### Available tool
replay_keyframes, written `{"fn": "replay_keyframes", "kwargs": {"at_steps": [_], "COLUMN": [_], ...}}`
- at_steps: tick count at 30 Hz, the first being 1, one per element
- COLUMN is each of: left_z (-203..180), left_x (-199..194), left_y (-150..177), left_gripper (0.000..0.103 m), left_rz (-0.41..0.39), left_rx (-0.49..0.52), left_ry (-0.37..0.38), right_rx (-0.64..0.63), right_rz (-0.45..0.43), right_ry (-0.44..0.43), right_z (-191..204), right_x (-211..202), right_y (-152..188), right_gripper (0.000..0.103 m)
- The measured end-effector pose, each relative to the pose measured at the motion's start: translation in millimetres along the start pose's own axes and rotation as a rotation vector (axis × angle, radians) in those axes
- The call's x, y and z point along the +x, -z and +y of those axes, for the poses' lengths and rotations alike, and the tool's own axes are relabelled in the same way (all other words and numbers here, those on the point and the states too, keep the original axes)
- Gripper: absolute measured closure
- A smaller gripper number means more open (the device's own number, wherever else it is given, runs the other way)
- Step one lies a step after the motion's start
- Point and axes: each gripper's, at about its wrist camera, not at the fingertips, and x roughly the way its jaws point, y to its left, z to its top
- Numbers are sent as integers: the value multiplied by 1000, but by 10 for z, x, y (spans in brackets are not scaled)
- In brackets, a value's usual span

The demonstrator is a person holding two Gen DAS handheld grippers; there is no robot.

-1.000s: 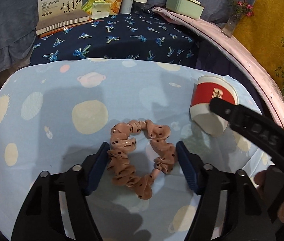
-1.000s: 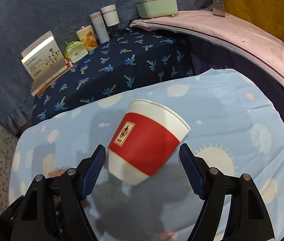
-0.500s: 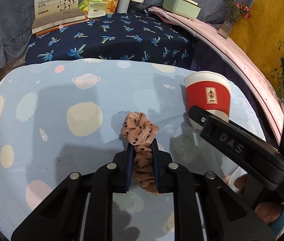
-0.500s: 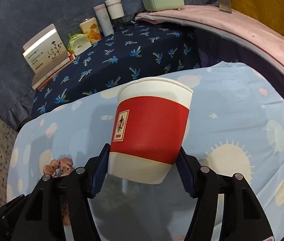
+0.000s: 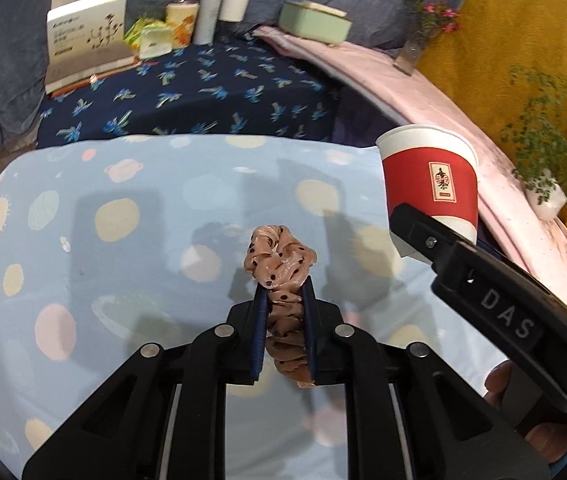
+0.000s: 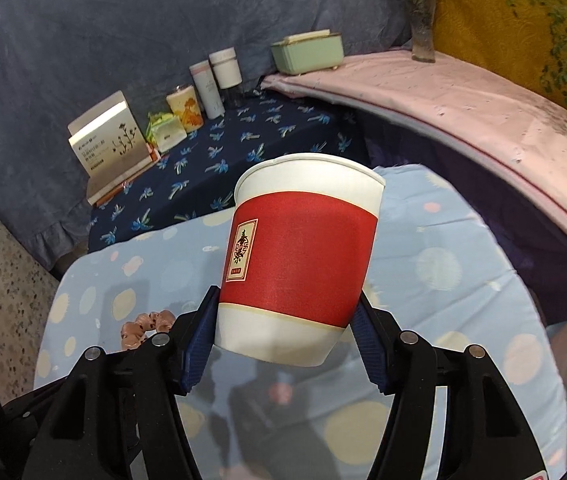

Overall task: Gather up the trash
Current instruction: 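Lift the scrunchie and cup and carry them over the bin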

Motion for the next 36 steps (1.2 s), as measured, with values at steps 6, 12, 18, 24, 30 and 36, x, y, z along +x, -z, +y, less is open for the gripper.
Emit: {"fn": "replay_keyframes", "kwargs": {"at_steps": [6,12,18,24,30,36], "left_z": [-465,-1012,-1519,-2010,-2445,-2857], "left_x": [-271,-515,-716,-808,-860,-832], "left_y": [71,181,324,488,640,789], "left_gripper": [88,88,88,88,88,88], "left_rz": [-26,-46,-62,-56,-46,-21], "left_rx": [53,119,181,241,294,347], "left_ry": [31,75,120,167,222,274], "right_rx": [5,21,44,75,112,164], "right_rz": [-70,-140,-195,-232,-250,-253], "right_ry": [16,42,81,125,171,218], "right_z": [-269,-591,-942,-1316,-1709,-2128], "right_x": [-605,-1188,-1675,-2045,-2313,-2475], "right_y": [-11,-19,37,150,291,469], "right_gripper": [43,43,43,42,43,42]}}
